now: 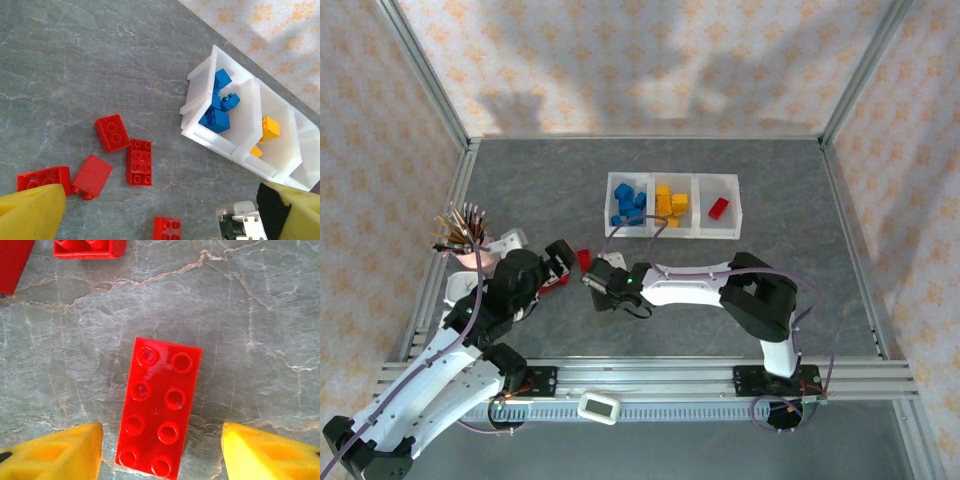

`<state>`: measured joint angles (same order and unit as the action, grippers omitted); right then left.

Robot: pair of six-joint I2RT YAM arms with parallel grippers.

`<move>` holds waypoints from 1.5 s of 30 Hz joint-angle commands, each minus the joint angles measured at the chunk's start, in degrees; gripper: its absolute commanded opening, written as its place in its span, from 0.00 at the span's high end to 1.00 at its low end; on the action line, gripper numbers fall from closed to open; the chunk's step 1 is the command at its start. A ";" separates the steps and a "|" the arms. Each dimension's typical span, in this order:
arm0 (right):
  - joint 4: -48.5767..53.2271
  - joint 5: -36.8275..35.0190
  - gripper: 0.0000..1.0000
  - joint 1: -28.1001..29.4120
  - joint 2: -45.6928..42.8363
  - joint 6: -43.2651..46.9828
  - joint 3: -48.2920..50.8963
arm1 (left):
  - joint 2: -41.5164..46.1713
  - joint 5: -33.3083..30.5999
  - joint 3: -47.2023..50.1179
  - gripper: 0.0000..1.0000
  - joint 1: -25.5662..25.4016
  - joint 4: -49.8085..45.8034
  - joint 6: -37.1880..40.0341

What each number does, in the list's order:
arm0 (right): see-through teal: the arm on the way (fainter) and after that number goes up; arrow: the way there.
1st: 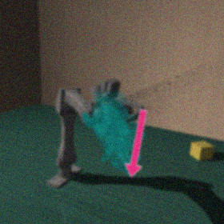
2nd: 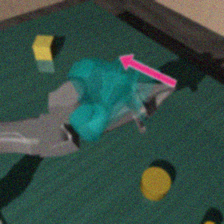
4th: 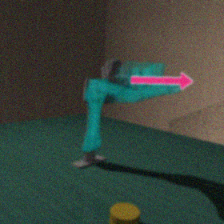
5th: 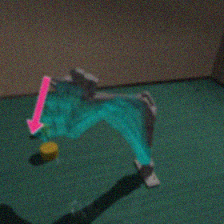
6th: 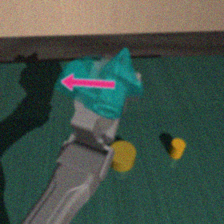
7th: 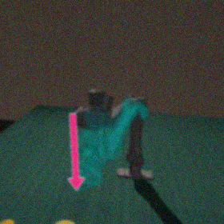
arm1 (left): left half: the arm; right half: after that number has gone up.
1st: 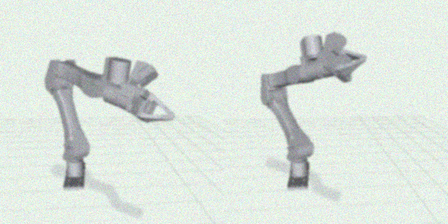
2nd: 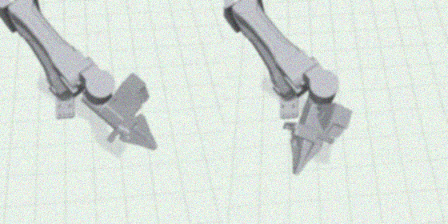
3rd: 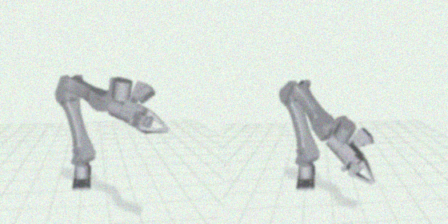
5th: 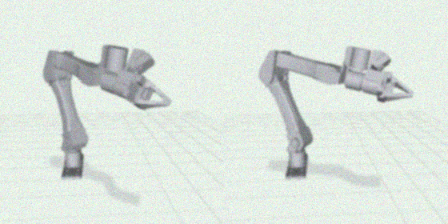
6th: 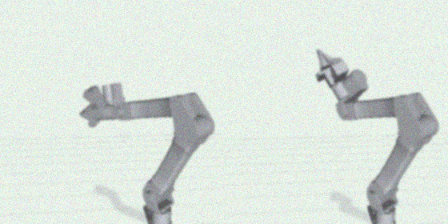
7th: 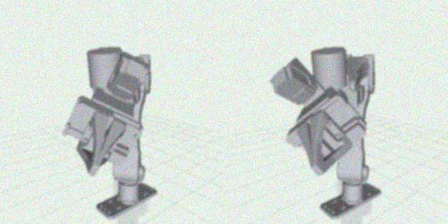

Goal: Sort the legos into containers by color
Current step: Pick up the lego from the bottom-center of the table, then place the lego in the container.

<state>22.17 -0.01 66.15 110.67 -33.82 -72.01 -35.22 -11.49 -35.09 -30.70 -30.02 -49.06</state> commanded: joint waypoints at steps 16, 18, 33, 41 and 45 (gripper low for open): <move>1.31 -6.54 0.73 -0.36 -8.57 1.91 2.78 | -2.07 2.91 -1.44 0.01 0.46 3.61 1.82; 1.86 -7.23 0.73 -1.71 -12.25 1.74 4.88 | -3.43 4.32 -1.75 0.01 0.46 5.57 2.49; 2.28 -11.57 0.73 -31.96 -25.87 12.95 11.15 | -20.32 16.19 -6.96 0.01 0.55 20.72 6.33; -1.38 -7.22 0.73 -43.45 -15.69 17.55 4.43 | -26.48 17.05 -9.99 0.01 0.55 23.25 7.89; -1.43 -5.92 0.72 -46.00 -9.55 19.05 0.29 | -27.61 16.41 -10.92 0.01 0.63 22.89 8.62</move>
<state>21.54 -6.46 21.26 98.28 -17.37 -68.53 -62.48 4.71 -43.86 -30.59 -8.49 -42.17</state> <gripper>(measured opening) 0.287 0.991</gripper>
